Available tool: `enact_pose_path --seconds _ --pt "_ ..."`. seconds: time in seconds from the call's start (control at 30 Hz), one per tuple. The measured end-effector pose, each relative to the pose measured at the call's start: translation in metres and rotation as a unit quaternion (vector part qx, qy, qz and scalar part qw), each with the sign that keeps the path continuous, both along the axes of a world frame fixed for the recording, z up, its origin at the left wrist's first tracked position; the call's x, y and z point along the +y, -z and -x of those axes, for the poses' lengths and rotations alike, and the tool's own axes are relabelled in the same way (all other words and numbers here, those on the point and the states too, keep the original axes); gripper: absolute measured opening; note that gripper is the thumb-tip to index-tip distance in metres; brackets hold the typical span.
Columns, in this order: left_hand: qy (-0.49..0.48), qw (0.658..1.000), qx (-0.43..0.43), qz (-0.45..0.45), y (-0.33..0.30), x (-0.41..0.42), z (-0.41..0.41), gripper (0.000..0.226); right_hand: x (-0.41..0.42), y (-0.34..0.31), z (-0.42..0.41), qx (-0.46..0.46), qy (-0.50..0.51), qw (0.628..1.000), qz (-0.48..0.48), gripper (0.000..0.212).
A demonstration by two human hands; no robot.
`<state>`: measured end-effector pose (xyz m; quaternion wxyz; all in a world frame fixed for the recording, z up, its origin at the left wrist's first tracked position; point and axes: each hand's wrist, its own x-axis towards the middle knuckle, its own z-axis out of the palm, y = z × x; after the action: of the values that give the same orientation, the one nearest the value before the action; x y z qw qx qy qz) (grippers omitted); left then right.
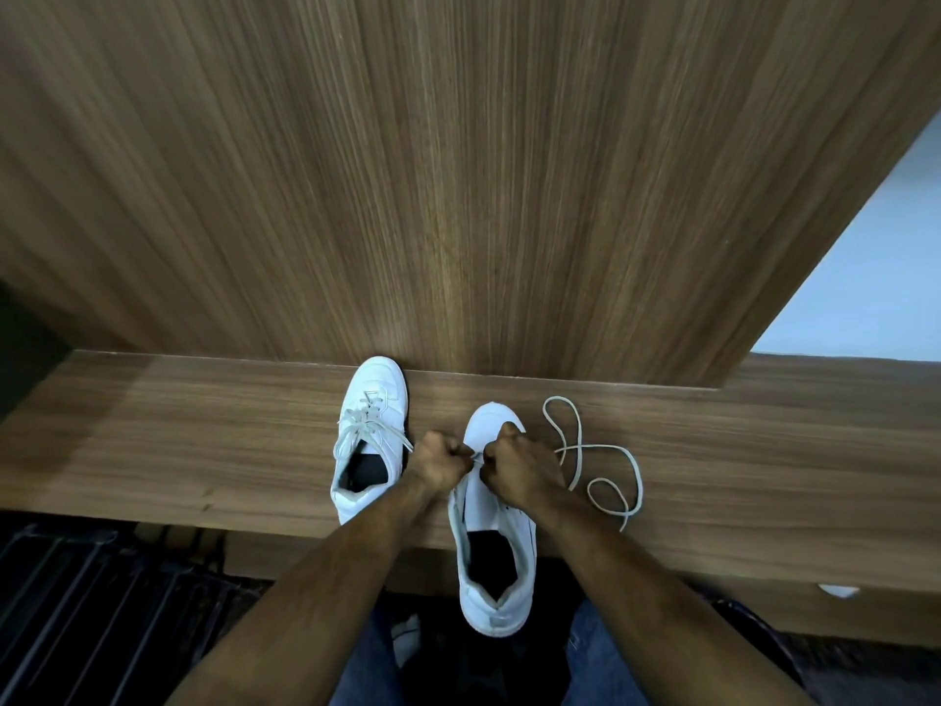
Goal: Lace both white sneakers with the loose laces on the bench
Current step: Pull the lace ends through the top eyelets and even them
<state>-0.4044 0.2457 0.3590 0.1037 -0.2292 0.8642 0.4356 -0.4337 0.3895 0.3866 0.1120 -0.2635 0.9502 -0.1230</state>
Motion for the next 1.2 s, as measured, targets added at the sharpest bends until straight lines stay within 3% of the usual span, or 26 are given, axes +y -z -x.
enact_pose_path --seconds 0.33,0.5,0.57,0.77,0.9,0.97,1.03,1.1,1.2 --pt "-0.004 0.998 0.014 -0.057 -0.002 0.001 -0.004 0.013 -0.002 0.013 -0.005 -0.029 0.062 0.998 0.017 0.028" --pt "-0.092 0.976 -0.014 -0.196 -0.007 0.003 -0.008 0.018 -0.004 0.022 -0.003 -0.041 0.098 0.993 0.057 0.027" --pt "-0.104 0.974 -0.013 -0.203 -0.004 0.000 -0.005 0.019 -0.004 0.023 -0.001 -0.042 0.103 0.991 0.073 0.027" --pt "-0.042 0.999 0.021 -0.021 0.003 0.002 0.007 0.013 -0.003 0.023 0.002 -0.052 0.116 0.988 0.086 0.023" --pt "0.045 0.992 -0.013 0.114 0.000 -0.001 0.007 0.019 0.002 0.024 0.002 -0.063 0.097 0.990 0.074 0.023" --pt "0.011 0.998 0.008 0.064 0.002 -0.004 0.007 0.018 0.005 0.026 0.001 -0.077 0.086 0.990 0.080 0.027" --pt "-0.081 0.994 0.040 -0.054 -0.003 -0.006 0.007 0.020 0.008 0.027 0.001 -0.090 0.085 0.988 0.093 0.037" --pt "-0.198 0.959 0.065 -0.195 -0.015 -0.008 0.010 0.023 0.011 0.029 0.002 -0.097 0.084 0.987 0.100 0.045" --pt "-0.297 0.891 0.097 -0.330 -0.043 -0.023 0.020 0.025 0.013 0.028 0.003 -0.103 0.078 0.985 0.111 0.049"
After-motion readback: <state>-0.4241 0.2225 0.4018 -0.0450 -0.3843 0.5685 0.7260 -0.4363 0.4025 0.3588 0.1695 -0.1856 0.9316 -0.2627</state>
